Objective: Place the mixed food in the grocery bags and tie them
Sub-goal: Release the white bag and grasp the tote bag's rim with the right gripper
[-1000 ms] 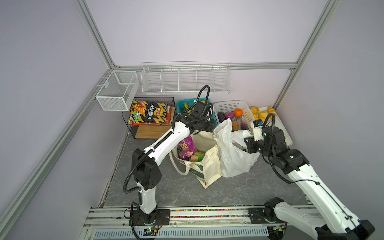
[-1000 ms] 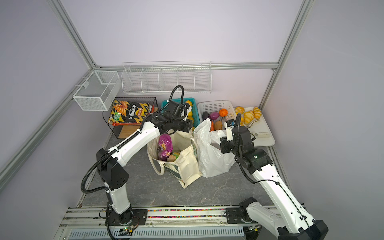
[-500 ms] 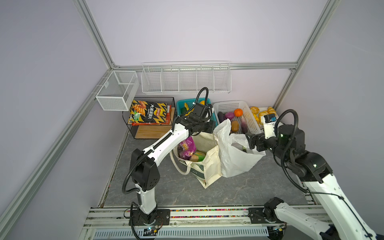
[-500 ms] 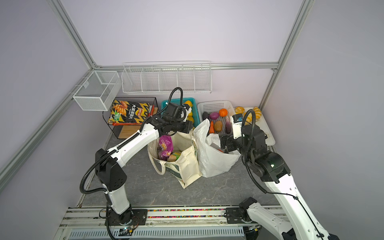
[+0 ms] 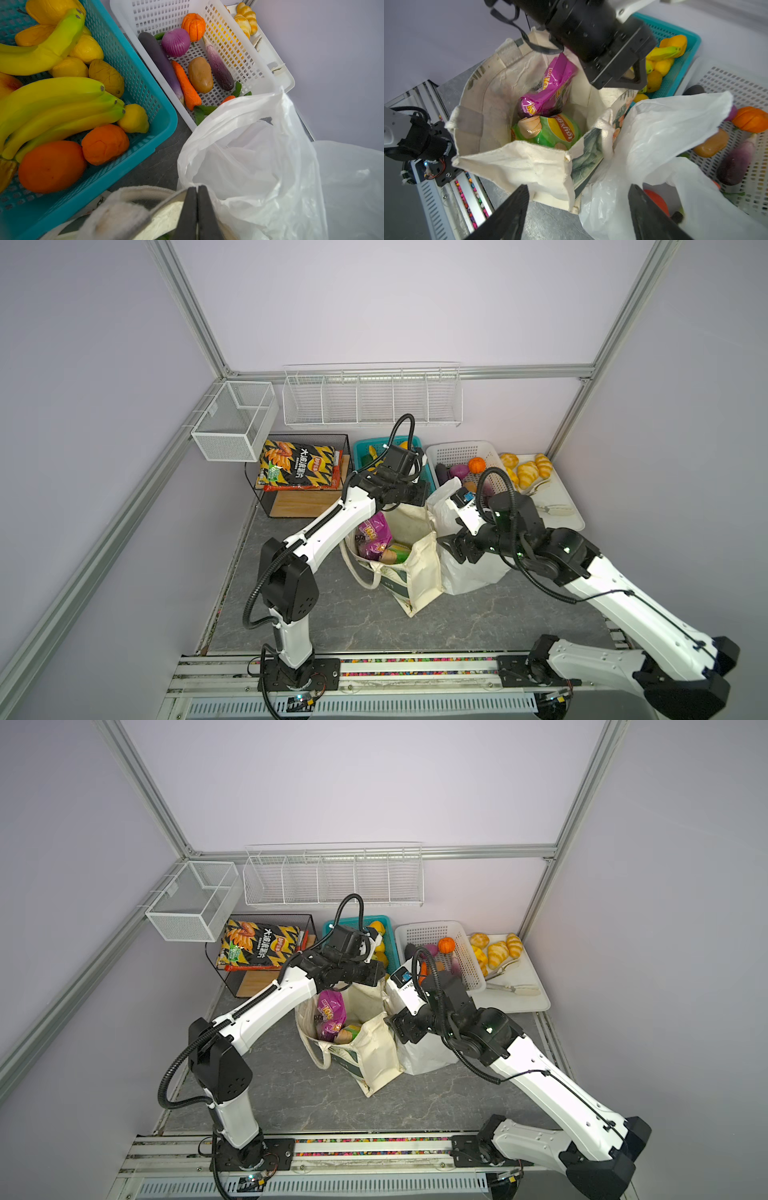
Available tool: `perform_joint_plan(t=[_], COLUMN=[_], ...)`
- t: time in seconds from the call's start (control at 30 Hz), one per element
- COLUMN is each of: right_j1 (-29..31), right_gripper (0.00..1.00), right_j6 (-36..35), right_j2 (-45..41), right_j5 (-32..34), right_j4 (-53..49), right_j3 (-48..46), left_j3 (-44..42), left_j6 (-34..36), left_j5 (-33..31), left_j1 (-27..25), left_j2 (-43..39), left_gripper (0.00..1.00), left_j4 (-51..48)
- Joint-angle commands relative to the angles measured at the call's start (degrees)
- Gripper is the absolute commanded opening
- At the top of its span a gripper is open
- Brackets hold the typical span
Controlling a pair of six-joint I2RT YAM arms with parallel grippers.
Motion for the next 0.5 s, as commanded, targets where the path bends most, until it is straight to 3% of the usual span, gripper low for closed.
perform_joint_plan(t=[0.0,0.3,0.47], right_j1=[-0.23,-2.17,-4.22], right_gripper=[0.69,0.42,0.15], right_j6=[-0.62,-0.69,1.07], right_j2=[1.91,6.4,6.82], right_j5=[-4.82,-8.45,-9.27], right_j4=[3.23,7.25,8.03], right_j3=[-1.28,-2.6,-4.72], left_j3=[-0.51,0.22,1.57], left_j6=[0.5,1.01,1.12], left_j5=[0.55,0.54,0.75], left_j1=[0.32,0.41,0.39], left_j2=[-1.65,-1.69,-1.54], left_gripper=[0.0,0.0,0.0], left_j4=[-0.3,-1.01,-1.65])
